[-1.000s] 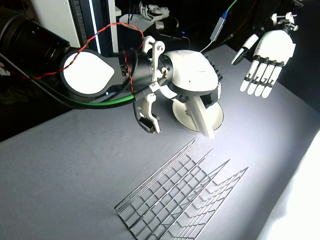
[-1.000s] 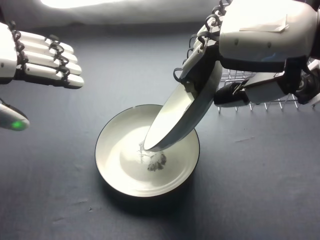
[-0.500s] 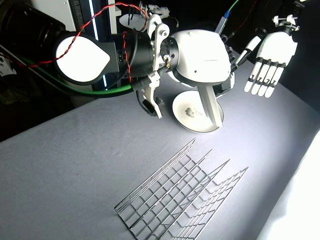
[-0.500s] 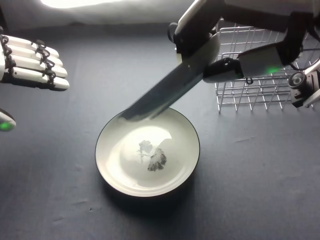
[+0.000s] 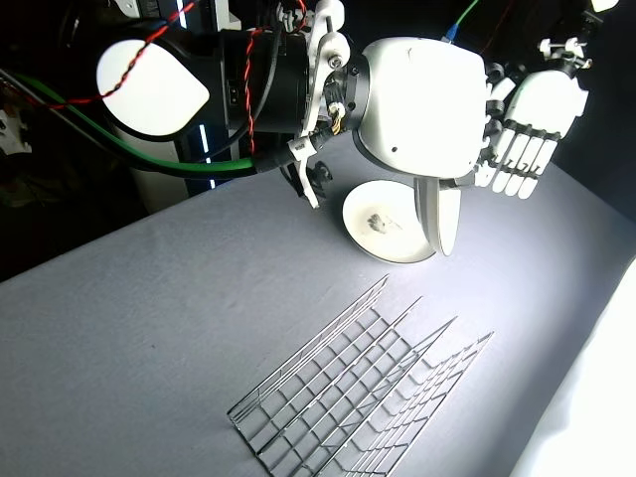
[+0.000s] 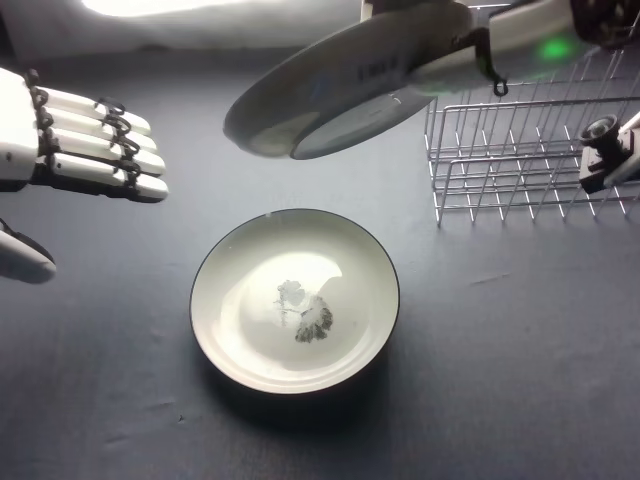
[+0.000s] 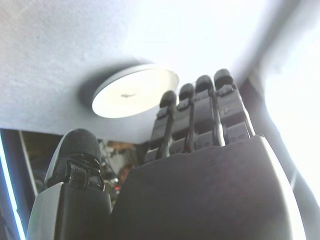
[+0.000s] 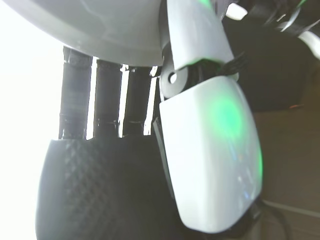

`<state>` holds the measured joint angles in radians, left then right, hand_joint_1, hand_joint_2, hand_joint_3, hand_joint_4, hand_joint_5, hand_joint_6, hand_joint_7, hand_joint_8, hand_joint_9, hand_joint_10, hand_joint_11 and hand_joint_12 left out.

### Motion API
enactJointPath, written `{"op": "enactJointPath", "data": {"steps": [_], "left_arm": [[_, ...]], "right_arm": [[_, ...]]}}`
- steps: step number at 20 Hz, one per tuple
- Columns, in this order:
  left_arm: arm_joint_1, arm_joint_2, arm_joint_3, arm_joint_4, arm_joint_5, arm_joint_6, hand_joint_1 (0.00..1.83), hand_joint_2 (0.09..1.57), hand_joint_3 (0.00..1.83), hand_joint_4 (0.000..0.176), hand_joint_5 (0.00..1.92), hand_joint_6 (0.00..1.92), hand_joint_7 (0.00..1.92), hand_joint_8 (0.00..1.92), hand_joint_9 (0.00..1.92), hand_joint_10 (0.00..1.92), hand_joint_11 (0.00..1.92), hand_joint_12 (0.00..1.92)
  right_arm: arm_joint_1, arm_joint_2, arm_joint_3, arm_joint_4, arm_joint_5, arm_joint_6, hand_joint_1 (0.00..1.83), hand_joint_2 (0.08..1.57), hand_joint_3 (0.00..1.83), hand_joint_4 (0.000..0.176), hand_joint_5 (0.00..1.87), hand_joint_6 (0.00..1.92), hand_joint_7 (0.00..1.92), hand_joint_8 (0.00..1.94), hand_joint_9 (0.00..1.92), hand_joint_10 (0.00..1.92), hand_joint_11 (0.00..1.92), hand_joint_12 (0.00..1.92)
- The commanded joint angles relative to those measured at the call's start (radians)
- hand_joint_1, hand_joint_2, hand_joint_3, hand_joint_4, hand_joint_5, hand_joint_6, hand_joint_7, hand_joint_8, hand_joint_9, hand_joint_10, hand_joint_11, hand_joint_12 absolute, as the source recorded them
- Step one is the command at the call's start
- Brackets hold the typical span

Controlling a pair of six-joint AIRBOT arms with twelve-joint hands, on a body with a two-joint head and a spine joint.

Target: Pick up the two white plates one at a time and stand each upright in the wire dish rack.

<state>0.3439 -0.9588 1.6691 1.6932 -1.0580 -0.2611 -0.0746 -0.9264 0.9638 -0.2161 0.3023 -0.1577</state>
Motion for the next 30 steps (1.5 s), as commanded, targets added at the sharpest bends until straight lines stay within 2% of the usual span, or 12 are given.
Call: {"op": "enactJointPath", "data": {"steps": [1, 3, 6, 10, 14, 19, 23, 25, 27, 28, 30], "left_arm": [[-0.004, 0.007, -0.006, -0.074, -0.015, 0.001, 0.0, 1.3, 0.0, 0.0, 0.03, 0.01, 0.02, 0.01, 0.0, 0.0, 0.0, 0.0], [0.006, 0.007, -0.029, -0.077, -0.009, 0.004, 0.0, 1.3, 0.0, 0.0, 0.03, 0.0, 0.01, 0.0, 0.0, 0.0, 0.0, 0.0], [0.038, 0.007, -0.068, -0.098, 0.002, 0.014, 0.0, 1.3, 0.0, 0.0, 0.05, 0.01, 0.04, 0.01, 0.02, 0.01, 0.01, 0.01], [0.089, 0.007, -0.12, -0.131, 0.031, 0.04, 0.0, 1.29, 0.0, 0.0, 0.05, 0.01, 0.04, 0.01, 0.02, 0.01, 0.02, 0.01], [0.122, 0.006, -0.162, -0.154, 0.062, 0.054, 0.0, 1.3, 0.0, 0.0, 0.04, 0.02, 0.02, 0.01, 0.0, 0.0, 0.0, 0.0], [0.145, 0.002, -0.202, -0.153, 0.098, 0.073, 0.0, 1.31, 0.0, 0.0, 0.05, 0.01, 0.04, 0.01, 0.01, 0.0, 0.0, 0.0], [0.159, -0.003, -0.221, -0.153, 0.126, 0.078, 0.0, 1.3, 0.0, 0.0, 0.05, 0.01, 0.04, 0.01, 0.02, 0.01, 0.02, 0.01], [0.165, -0.003, -0.236, -0.153, 0.138, 0.081, 0.0, 1.3, 0.0, 0.0, 0.04, 0.01, 0.03, 0.0, 0.0, 0.0, 0.0, 0.0], [0.171, -0.003, -0.245, -0.153, 0.148, 0.081, 0.0, 1.3, 0.0, 0.0, 0.04, 0.01, 0.03, 0.0, 0.0, 0.0, 0.0, 0.0], [0.175, -0.003, -0.251, -0.153, 0.156, 0.081, 0.0, 1.3, 0.0, 0.0, 0.01, 0.0, 0.0, 0.0, 0.0, 0.0, 0.0, 0.0], [0.177, -0.004, -0.259, -0.153, 0.166, 0.081, 0.0, 1.3, 0.0, 0.0, 0.01, 0.01, 0.0, 0.0, 0.0, 0.0, 0.0, 0.0]], "right_arm": [[0.025, 0.008, -0.002, 0.051, 0.123, 0.021, 1.38, 1.08, 0.0, 0.0, 1.0, 0.92, 1.09, 0.72, 1.0, 1.08, 0.87, 1.08], [0.037, 0.015, -0.002, 0.106, 0.099, 0.022, 1.38, 1.09, 0.0, 0.0, 0.96, 0.98, 1.05, 0.78, 0.98, 1.1, 0.85, 1.07], [0.05, 0.026, -0.002, 0.196, 0.06, 0.022, 1.38, 1.09, 0.0, 0.0, 0.95, 0.97, 1.07, 0.77, 0.98, 1.09, 0.87, 1.08], [0.05, 0.041, -0.001, 0.26, 0.041, 0.02, 1.38, 1.08, 0.0, 0.0, 0.99, 0.93, 1.1, 0.7, 1.0, 1.07, 0.89, 1.07], [0.05, 0.049, 0.012, 0.306, 0.032, 0.016, 1.38, 1.09, 0.0, 0.0, 0.97, 0.99, 1.07, 0.75, 0.97, 1.09, 0.87, 1.11], [0.042, 0.07, 0.02, 0.336, 0.027, 0.014, 1.38, 1.08, 0.0, 0.0, 0.98, 0.92, 1.06, 0.77, 0.98, 1.12, 0.86, 1.18], [0.025, 0.095, 0.026, 0.338, 0.038, 0.012, 1.38, 1.08, 0.0, 0.0, 0.99, 0.93, 1.07, 0.72, 1.01, 1.08, 0.89, 1.13], [0.015, 0.11, 0.033, 0.346, 0.04, 0.011, 1.39, 1.08, 0.0, 0.0, 0.98, 0.85, 1.08, 0.74, 1.03, 1.11, 0.91, 1.18], [0.01, 0.12, 0.042, 0.351, 0.039, 0.01, 1.39, 1.08, 0.0, 0.0, 0.98, 0.85, 1.08, 0.74, 1.03, 1.11, 0.91, 1.18], [0.008, 0.125, 0.048, 0.351, 0.039, 0.01, 1.38, 1.09, 0.0, 0.0, 0.95, 0.93, 1.05, 0.8, 0.98, 1.14, 0.87, 1.21], [0.004, 0.135, 0.06, 0.351, 0.039, 0.01, 1.38, 1.08, 0.0, 0.0, 0.97, 0.97, 1.06, 0.73, 1.0, 1.09, 0.91, 1.08]]}}
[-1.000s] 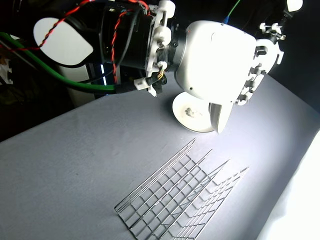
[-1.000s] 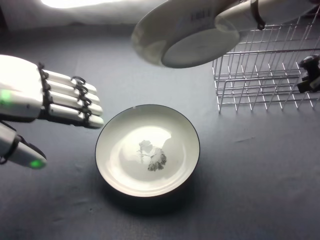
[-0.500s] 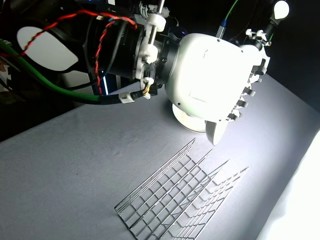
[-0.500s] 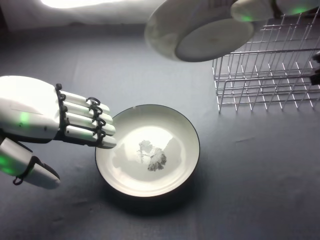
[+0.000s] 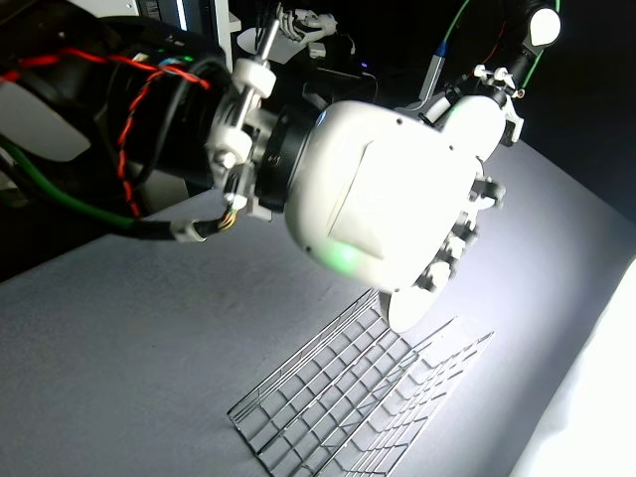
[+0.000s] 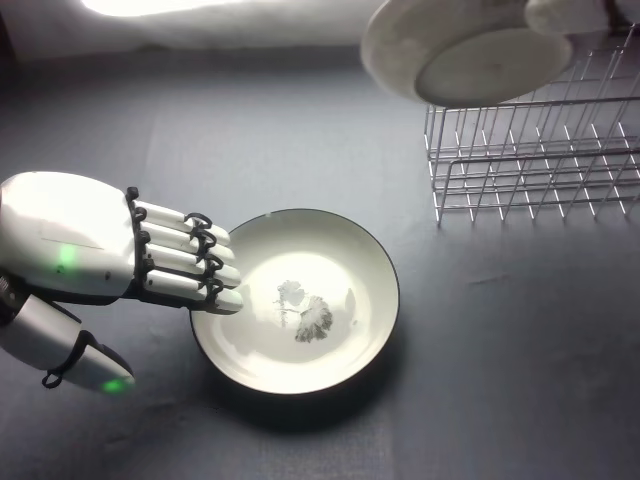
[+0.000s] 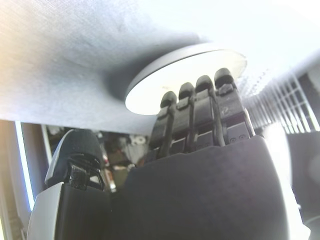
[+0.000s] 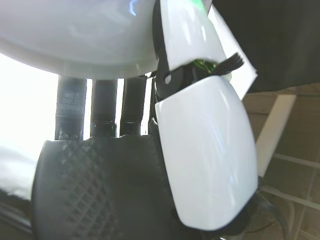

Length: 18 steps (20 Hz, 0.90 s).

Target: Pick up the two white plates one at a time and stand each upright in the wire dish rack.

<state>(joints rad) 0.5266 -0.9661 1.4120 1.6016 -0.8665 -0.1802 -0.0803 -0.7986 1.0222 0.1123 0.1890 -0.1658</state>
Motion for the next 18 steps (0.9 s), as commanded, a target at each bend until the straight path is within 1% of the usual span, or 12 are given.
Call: {"op": "enactJointPath", "data": {"steps": [1, 2, 4, 6, 7, 8, 10, 11, 15, 16, 17, 18], "left_arm": [[-0.005, 0.003, -0.004, -0.062, -0.021, 0.0, 0.0, 1.3, 0.0, 0.0, 0.03, 0.01, 0.02, 0.01, 0.0, 0.0, 0.0, 0.0], [-0.005, 0.002, -0.007, -0.062, -0.017, 0.0, 0.0, 1.3, 0.0, 0.0, 0.02, 0.01, 0.0, 0.0, 0.0, 0.0, 0.0, 0.0], [-0.002, 0.0, -0.01, -0.062, -0.007, 0.0, 0.0, 1.3, 0.0, 0.0, 0.04, 0.01, 0.02, 0.01, 0.0, 0.0, 0.0, 0.0], [0.0, -0.001, -0.012, -0.062, -0.002, 0.0, 0.0, 1.29, 0.0, 0.0, 0.0, 0.0, 0.0, 0.0, 0.0, 0.0, 0.0, 0.0], [0.0, -0.001, -0.014, -0.062, -0.001, 0.0, 0.0, 1.3, 0.0, 0.0, 0.02, 0.01, 0.01, 0.0, 0.0, 0.0, 0.0, 0.0], [0.0, -0.001, -0.015, -0.062, 0.001, 0.0, 0.0, 1.3, 0.0, 0.0, 0.03, 0.01, 0.01, 0.01, 0.0, 0.0, 0.0, 0.0], [0.0, -0.002, -0.017, -0.062, 0.003, 0.0, 0.0, 1.3, 0.0, 0.0, 0.06, 0.02, 0.05, 0.01, 0.02, 0.01, 0.02, 0.01], [0.001, -0.002, -0.017, -0.062, 0.003, 0.0, 0.0, 1.3, 0.0, 0.0, 0.04, 0.01, 0.03, 0.01, 0.0, 0.0, 0.0, 0.0], [0.008, -0.004, -0.019, -0.062, 0.005, 0.0, 0.0, 1.3, 0.0, 0.0, 0.08, 0.02, 0.06, 0.01, 0.03, 0.01, 0.03, 0.02], [0.01, -0.005, -0.02, -0.062, 0.005, 0.0, 0.0, 1.3, 0.0, 0.0, 0.07, 0.01, 0.05, 0.01, 0.02, 0.0, 0.01, 0.01], [0.01, -0.006, -0.02, -0.062, 0.005, 0.0, 0.0, 1.3, 0.0, 0.0, 0.04, 0.0, 0.02, 0.0, 0.0, 0.0, 0.0, 0.0], [0.011, -0.006, -0.02, -0.062, 0.006, 0.0, 0.0, 1.31, 0.0, 0.0, 0.07, 0.01, 0.05, 0.01, 0.02, 0.01, 0.02, 0.01]], "right_arm": [[0.006, 0.01, 0.008, 0.023, 0.152, 0.016, 1.38, 1.08, 0.0, 0.0, 0.98, 0.96, 1.06, 0.73, 1.01, 1.09, 0.9, 1.09], [0.0, 0.012, 0.016, 0.023, 0.153, 0.015, 1.38, 1.09, 0.0, 0.0, 0.97, 0.98, 1.05, 0.75, 0.99, 1.1, 0.88, 1.09], [-0.012, 0.016, 0.035, 0.023, 0.155, 0.015, 1.38, 1.1, 0.0, 0.0, 0.94, 1.01, 1.01, 0.83, 0.95, 1.17, 0.84, 1.19], [-0.021, 0.019, 0.053, 0.023, 0.156, 0.015, 1.38, 1.09, 0.0, 0.0, 0.97, 0.98, 1.05, 0.76, 0.97, 1.12, 0.85, 1.15], [-0.028, 0.02, 0.061, 0.023, 0.158, 0.015, 1.38, 1.09, 0.0, 0.0, 0.95, 0.99, 1.06, 0.77, 0.96, 1.13, 0.85, 1.16], [-0.035, 0.02, 0.068, 0.023, 0.161, 0.014, 1.38, 1.1, 0.0, 0.0, 0.93, 1.02, 1.05, 0.8, 0.94, 1.16, 0.84, 1.15], [-0.057, 0.02, 0.089, 0.023, 0.17, 0.013, 1.38, 1.1, 0.0, 0.0, 0.95, 1.0, 1.07, 0.77, 0.94, 1.15, 0.85, 1.1], [-0.067, 0.019, 0.099, 0.023, 0.174, 0.013, 1.38, 1.1, 0.0, 0.0, 0.94, 1.02, 1.06, 0.78, 0.93, 1.15, 0.85, 1.07], [-0.123, 0.018, 0.132, 0.023, 0.197, 0.013, 1.38, 1.09, 0.0, 0.0, 0.95, 0.99, 1.07, 0.77, 0.98, 1.09, 0.9, 1.0], [-0.138, 0.017, 0.139, 0.023, 0.204, 0.012, 1.38, 1.1, 0.0, 0.0, 0.94, 1.02, 1.04, 0.81, 0.96, 1.11, 0.89, 1.01], [-0.147, 0.017, 0.143, 0.023, 0.207, 0.012, 1.38, 1.1, 0.0, 0.0, 0.93, 1.03, 1.05, 0.8, 0.96, 1.13, 0.89, 1.01], [-0.165, 0.014, 0.15, 0.023, 0.215, 0.012, 1.38, 1.1, 0.0, 0.0, 0.92, 1.05, 1.04, 0.84, 0.94, 1.14, 0.88, 1.01]]}}
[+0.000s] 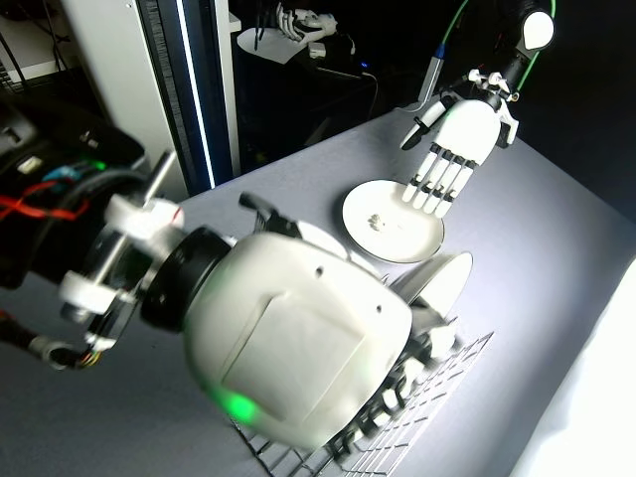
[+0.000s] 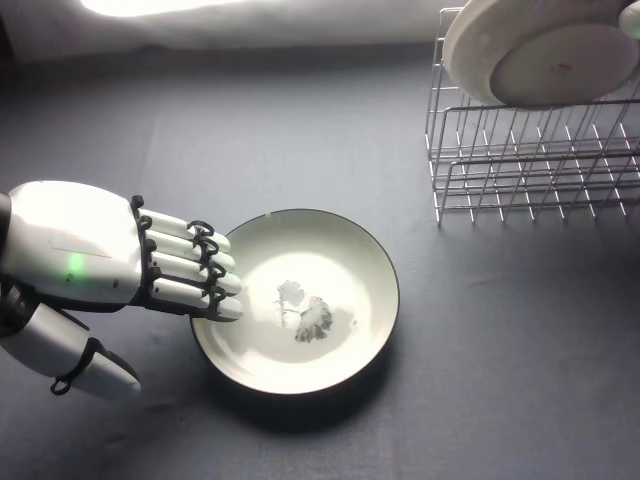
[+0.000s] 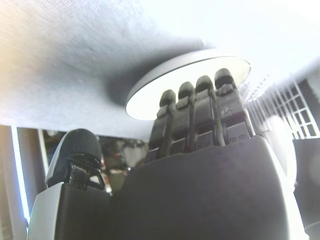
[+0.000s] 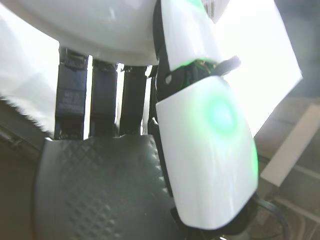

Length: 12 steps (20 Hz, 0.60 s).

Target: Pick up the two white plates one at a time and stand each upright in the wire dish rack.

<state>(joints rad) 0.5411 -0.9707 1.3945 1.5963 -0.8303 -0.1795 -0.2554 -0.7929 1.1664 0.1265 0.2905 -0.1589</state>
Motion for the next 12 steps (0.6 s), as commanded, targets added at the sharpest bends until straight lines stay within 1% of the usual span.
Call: {"op": "enactJointPath", "data": {"steps": [1, 3, 4, 5, 6, 8, 9, 10, 11, 12], "left_arm": [[-0.003, -0.001, -0.003, -0.056, -0.03, 0.0, 0.0, 1.31, 0.0, 0.0, 0.05, 0.01, 0.04, 0.01, 0.01, 0.0, 0.0, 0.0], [-0.001, -0.002, -0.003, -0.056, -0.028, 0.001, 0.0, 1.31, 0.0, 0.0, 0.07, 0.01, 0.05, 0.01, 0.02, 0.01, 0.0, 0.0], [0.001, -0.002, -0.003, -0.056, -0.027, 0.002, 0.0, 1.3, 0.0, 0.0, 0.08, 0.01, 0.06, 0.01, 0.03, 0.01, 0.02, 0.01], [0.006, -0.003, -0.003, -0.056, -0.024, 0.002, 0.0, 1.3, 0.0, 0.0, 0.12, 0.0, 0.09, 0.01, 0.07, 0.0, 0.0, 0.16], [0.01, -0.003, -0.003, -0.056, -0.023, 0.003, 0.0, 1.31, 0.0, 0.0, 0.06, 0.0, 0.03, 0.01, 0.01, 0.0, 0.0, 0.03], [0.019, -0.004, -0.003, -0.055, -0.019, 0.003, 0.0, 1.3, 0.0, 0.0, 0.07, 0.01, 0.05, 0.02, 0.02, 0.01, 0.01, 0.01], [0.02, -0.004, -0.003, -0.055, -0.019, 0.003, 0.0, 1.31, 0.0, 0.0, 0.06, 0.01, 0.04, 0.01, 0.01, 0.0, 0.01, 0.01], [0.022, -0.005, -0.003, -0.054, -0.017, 0.003, 0.0, 1.3, 0.0, 0.0, 0.05, 0.0, 0.03, 0.01, 0.01, 0.0, 0.0, 0.0], [0.023, -0.006, -0.003, -0.053, -0.016, 0.003, 0.0, 1.3, 0.0, 0.0, 0.05, 0.0, 0.03, 0.01, 0.01, 0.0, 0.0, 0.0], [0.024, -0.006, -0.002, -0.052, -0.016, 0.003, 0.0, 1.3, 0.0, 0.0, 0.05, 0.0, 0.03, 0.01, 0.01, 0.0, 0.0, 0.0]], "right_arm": [[-0.005, 0.006, 0.012, 0.008, 0.124, 0.004, 1.38, 1.11, 0.0, 0.0, 0.92, 1.05, 1.03, 0.85, 0.93, 1.15, 0.86, 1.0], [-0.021, 0.001, 0.024, 0.008, 0.13, 0.003, 1.38, 1.11, 0.0, 0.0, 0.92, 1.06, 1.04, 0.84, 0.92, 1.15, 0.87, 1.0], [-0.031, -0.002, 0.031, 0.008, 0.135, 0.003, 1.37, 1.11, 0.0, 0.0, 0.91, 1.07, 1.02, 0.86, 0.91, 1.17, 0.86, 1.04], [-0.044, -0.007, 0.041, 0.008, 0.144, 0.002, 1.37, 1.11, 0.0, 0.0, 0.91, 1.07, 1.03, 0.86, 0.91, 1.17, 0.86, 1.04], [-0.05, -0.011, 0.05, 0.008, 0.148, 0.0, 1.37, 1.11, 0.0, 0.0, 0.92, 1.08, 1.02, 0.86, 0.9, 1.18, 0.85, 1.04], [-0.057, -0.02, 0.072, 0.008, 0.153, -0.001, 1.38, 1.1, 0.0, 0.0, 0.92, 1.04, 1.05, 0.8, 0.94, 1.14, 0.88, 1.03], [-0.057, -0.022, 0.078, 0.008, 0.153, -0.001, 1.38, 1.1, 0.0, 0.0, 0.93, 1.04, 1.04, 0.82, 0.94, 1.15, 0.88, 1.06], [-0.057, -0.028, 0.09, 0.008, 0.153, -0.001, 1.38, 1.1, 0.0, 0.0, 0.93, 1.05, 1.03, 0.84, 0.93, 1.15, 0.85, 1.04], [-0.057, -0.032, 0.096, 0.006, 0.153, -0.001, 1.39, 1.1, 0.0, 0.0, 0.94, 1.05, 1.04, 0.81, 0.93, 1.1, 0.84, 1.17], [-0.057, -0.034, 0.098, 0.004, 0.152, -0.001, 1.39, 1.1, 0.0, 0.0, 0.94, 1.05, 1.04, 0.81, 0.93, 1.1, 0.84, 1.17]]}}
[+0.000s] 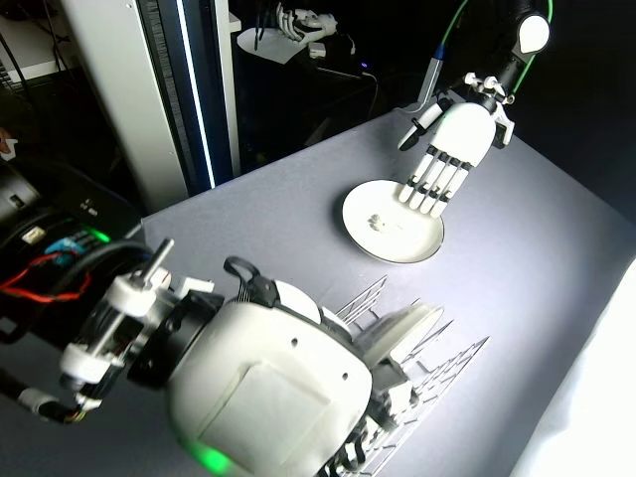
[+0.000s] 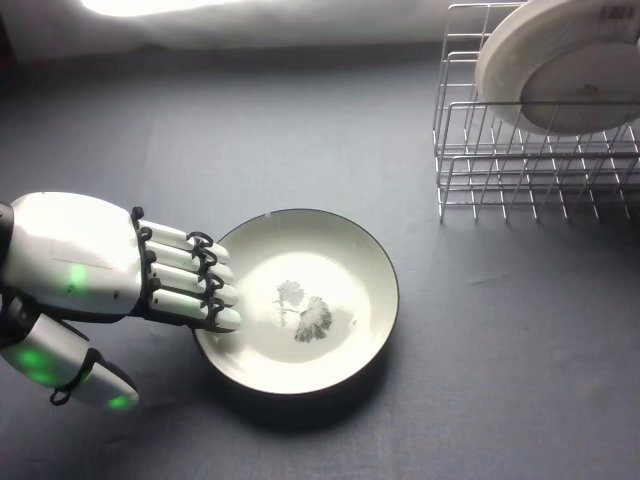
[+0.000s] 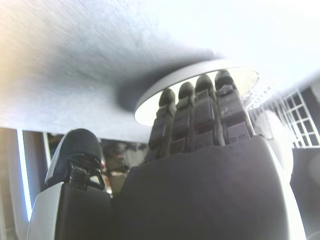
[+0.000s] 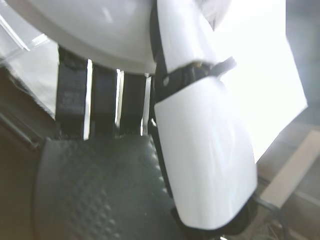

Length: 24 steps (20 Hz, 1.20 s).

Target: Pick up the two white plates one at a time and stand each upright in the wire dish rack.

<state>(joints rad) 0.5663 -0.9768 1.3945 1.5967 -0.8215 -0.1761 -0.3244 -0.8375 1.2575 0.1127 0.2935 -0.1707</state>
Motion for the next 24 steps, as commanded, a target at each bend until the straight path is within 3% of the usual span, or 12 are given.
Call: {"op": "enactJointPath", "data": {"steps": [1, 6, 7, 8, 9, 10, 11, 12, 13, 16, 21, 24], "left_arm": [[0.0, 0.0, -0.002, -0.051, -0.024, 0.0, 0.0, 1.3, 0.0, 0.0, 0.05, 0.0, 0.03, 0.0, 0.01, 0.0, 0.0, 0.0], [-0.009, 0.0, 0.009, -0.051, 0.007, 0.002, 0.0, 1.3, 0.0, 0.0, 0.06, 0.02, 0.04, 0.01, 0.02, 0.01, 0.02, 0.01], [-0.018, -0.001, 0.015, -0.053, 0.01, 0.002, 0.0, 1.3, 0.0, 0.0, 0.05, 0.01, 0.03, 0.01, 0.01, 0.0, 0.0, 0.0], [-0.029, -0.002, 0.027, -0.058, 0.015, 0.002, 0.0, 1.3, 0.0, 0.0, 0.05, 0.01, 0.03, 0.01, 0.0, 0.0, 0.0, 0.0], [-0.029, -0.003, 0.03, -0.06, 0.015, 0.002, 0.0, 1.3, 0.0, 0.0, 0.05, 0.01, 0.03, 0.01, 0.0, 0.0, 0.0, 0.0], [-0.029, -0.004, 0.032, -0.06, 0.016, 0.003, 0.0, 1.31, 0.0, 0.0, 0.05, 0.01, 0.03, 0.0, 0.0, 0.0, 0.0, 0.0], [-0.029, -0.004, 0.034, -0.06, 0.017, 0.003, 0.0, 1.31, 0.0, 0.0, 0.05, 0.01, 0.03, 0.0, 0.0, 0.0, 0.0, 0.0], [-0.028, -0.004, 0.034, -0.06, 0.017, 0.003, 0.0, 1.3, 0.0, 0.0, 0.04, 0.0, 0.02, 0.01, 0.0, 0.0, 0.0, 0.0], [-0.026, -0.005, 0.035, -0.059, 0.017, 0.003, 0.0, 1.3, 0.0, 0.0, 0.02, 0.0, 0.0, 0.0, 0.0, 0.0, 0.0, 0.0], [-0.02, -0.005, 0.035, -0.059, 0.018, 0.003, 0.0, 1.3, 0.0, 0.0, 0.03, 0.0, 0.02, 0.01, 0.0, 0.0, 0.0, 0.0], [-0.004, -0.006, 0.034, -0.059, 0.019, 0.004, 0.0, 1.3, 0.0, 0.0, 0.06, 0.01, 0.04, 0.01, 0.01, 0.0, 0.0, 0.0], [0.001, -0.006, 0.032, -0.058, 0.019, 0.006, 0.0, 1.3, 0.0, 0.0, 0.1, 0.02, 0.07, 0.02, 0.04, 0.02, 0.04, 0.02]], "right_arm": [[0.01, 0.009, 0.008, 0.016, 0.149, 0.01, 1.38, 1.1, 0.0, 0.0, 0.94, 1.05, 1.05, 0.8, 0.93, 1.11, 0.87, 1.03], [-0.057, 0.007, 0.009, 0.005, 0.175, 0.008, 1.38, 1.1, 0.0, 0.0, 0.92, 1.1, 1.08, 0.8, 0.92, 1.08, 0.88, 0.91], [-0.07, 0.007, 0.009, 0.004, 0.179, 0.008, 1.26, 1.12, 0.0, 0.0, 0.89, 1.14, 1.06, 0.85, 0.92, 0.59, 0.81, 0.88], [-0.099, 0.007, 0.009, -0.015, 0.195, 0.008, 1.23, 1.12, 0.0, 0.0, 0.89, 1.15, 1.06, 0.85, 1.0, 0.31, 0.8, 0.87], [-0.109, 0.007, 0.008, -0.018, 0.204, 0.008, 1.23, 1.12, 0.0, 0.0, 0.89, 1.15, 1.06, 0.85, 1.0, 0.31, 0.8, 0.87], [-0.117, 0.007, 0.008, -0.023, 0.211, 0.008, 1.31, 1.07, 0.0, 0.0, 0.78, 0.52, 0.91, 0.41, 0.95, 0.17, 0.67, 0.86], [-0.121, 0.007, 0.008, -0.023, 0.215, 0.008, 1.31, 1.07, 0.0, 0.0, 0.78, 0.52, 0.91, 0.41, 0.95, 0.17, 0.67, 0.86], [-0.12, 0.007, 0.008, -0.023, 0.217, 0.008, 1.29, 1.05, 0.0, 0.0, 0.8, 0.09, 0.88, 0.05, 0.88, 0.04, 0.49, 0.92], [-0.12, 0.007, 0.008, -0.035, 0.217, 0.008, 1.28, 1.04, 0.0, 0.0, 0.8, 0.02, 0.86, 0.01, 0.85, 0.01, 0.45, 0.94], [-0.098, 0.007, 0.002, -0.06, 0.234, 0.009, 1.07, 1.13, 0.01, 0.0, 0.41, 0.0, 0.47, 0.0, 0.46, 0.0, 0.02, 1.1], [-0.028, 0.009, -0.037, -0.087, 0.228, 0.009, 0.86, 1.01, 0.0, 0.0, 0.07, 0.0, 0.11, 0.0, 0.14, 0.0, 0.0, 0.71], [0.022, 0.012, -0.075, -0.149, 0.223, 0.009, 0.9, 0.86, 0.0, 0.0, 0.0, 0.0, 0.0, 0.0, 0.0, 0.0, 0.0, 0.21]]}}
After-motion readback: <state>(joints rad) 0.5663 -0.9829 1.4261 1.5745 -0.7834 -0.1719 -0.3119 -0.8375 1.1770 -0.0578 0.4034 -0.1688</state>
